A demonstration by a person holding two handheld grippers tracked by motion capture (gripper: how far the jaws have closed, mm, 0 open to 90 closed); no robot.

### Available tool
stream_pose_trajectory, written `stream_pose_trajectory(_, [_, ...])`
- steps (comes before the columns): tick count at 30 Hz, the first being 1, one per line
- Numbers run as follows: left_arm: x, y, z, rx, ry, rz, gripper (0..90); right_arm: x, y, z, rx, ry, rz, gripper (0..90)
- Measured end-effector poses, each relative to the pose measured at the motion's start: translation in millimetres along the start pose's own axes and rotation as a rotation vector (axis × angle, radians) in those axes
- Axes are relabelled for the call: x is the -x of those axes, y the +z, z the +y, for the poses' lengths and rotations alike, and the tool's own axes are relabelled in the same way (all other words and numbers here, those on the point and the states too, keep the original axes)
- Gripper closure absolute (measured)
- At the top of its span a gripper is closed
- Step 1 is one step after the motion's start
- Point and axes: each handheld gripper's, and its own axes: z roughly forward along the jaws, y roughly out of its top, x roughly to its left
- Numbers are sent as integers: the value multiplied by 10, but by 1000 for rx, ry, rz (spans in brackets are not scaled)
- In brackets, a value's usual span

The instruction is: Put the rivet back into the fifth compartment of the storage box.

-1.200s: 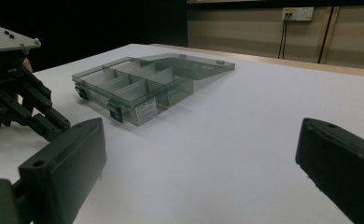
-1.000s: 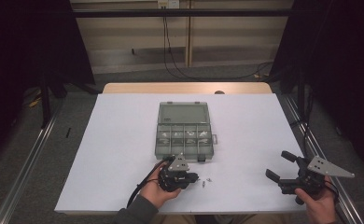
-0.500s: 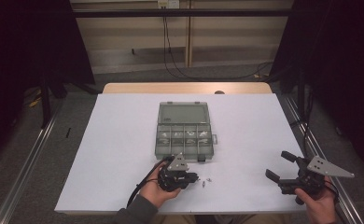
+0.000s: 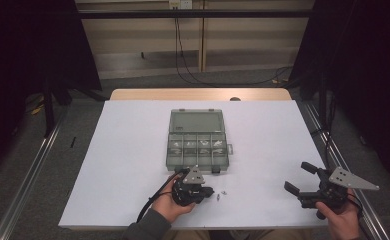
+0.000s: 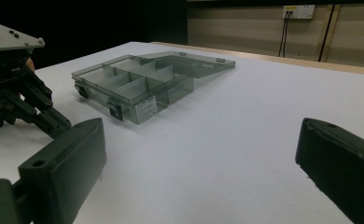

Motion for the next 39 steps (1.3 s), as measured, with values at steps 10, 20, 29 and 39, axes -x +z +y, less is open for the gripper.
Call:
stream_pose_trajectory(10, [12,-22,20,8,0,7,865,1,-10,4,5,2,2,18])
stream_pose_trajectory(20, [-82,-203,67,98,-44,28,865,-1,-6,4,3,0,5,18])
stream_pose_trajectory(29, [-229,-384,101,167,-89,63,865,-2,-8,5,4,-1,7,18])
stream_pose_trajectory(39, [-349,-508,116,212,-119,106,865,-3,-12,6,6,3,6,18])
